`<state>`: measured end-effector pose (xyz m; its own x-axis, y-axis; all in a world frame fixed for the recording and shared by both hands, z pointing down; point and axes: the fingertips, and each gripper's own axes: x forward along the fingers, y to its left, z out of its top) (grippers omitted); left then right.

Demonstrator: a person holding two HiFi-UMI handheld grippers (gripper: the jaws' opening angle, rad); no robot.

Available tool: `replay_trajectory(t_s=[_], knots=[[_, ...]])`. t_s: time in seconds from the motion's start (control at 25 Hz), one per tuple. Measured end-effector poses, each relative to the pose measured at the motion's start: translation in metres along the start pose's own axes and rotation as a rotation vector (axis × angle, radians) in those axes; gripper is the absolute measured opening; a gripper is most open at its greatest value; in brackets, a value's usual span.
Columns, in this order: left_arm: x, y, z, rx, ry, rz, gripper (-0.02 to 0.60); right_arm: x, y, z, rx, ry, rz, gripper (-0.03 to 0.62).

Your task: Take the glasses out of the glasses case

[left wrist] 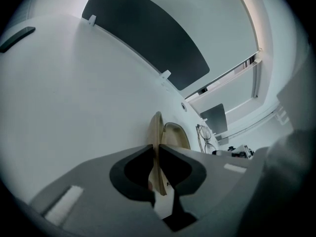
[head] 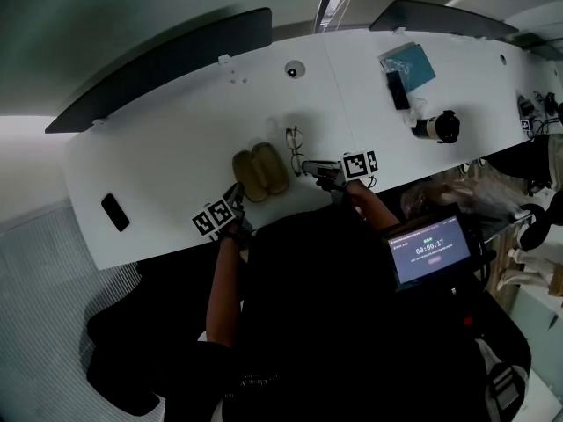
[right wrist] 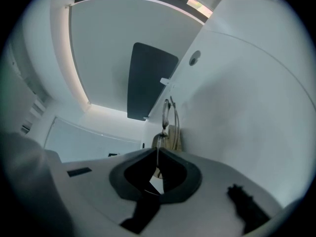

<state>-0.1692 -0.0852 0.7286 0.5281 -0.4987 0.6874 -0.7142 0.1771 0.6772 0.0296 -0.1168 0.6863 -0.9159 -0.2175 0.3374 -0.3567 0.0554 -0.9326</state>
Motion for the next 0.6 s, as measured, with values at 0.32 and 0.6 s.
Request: replay_trajectory(t_s=[0.32, 0.6], knots=[[-0.018, 0.004, 0.0, 0.044, 0.015, 0.007, 0.049, -0.001, -0.033, -0.006, 0.06, -0.02, -0.024, 0.021], [-0.024, 0.005, 0.003, 0.028, -0.043, 0.0, 0.055, 0.013, -0.055, -0.011, 0.04, 0.019, -0.101, 0.021]])
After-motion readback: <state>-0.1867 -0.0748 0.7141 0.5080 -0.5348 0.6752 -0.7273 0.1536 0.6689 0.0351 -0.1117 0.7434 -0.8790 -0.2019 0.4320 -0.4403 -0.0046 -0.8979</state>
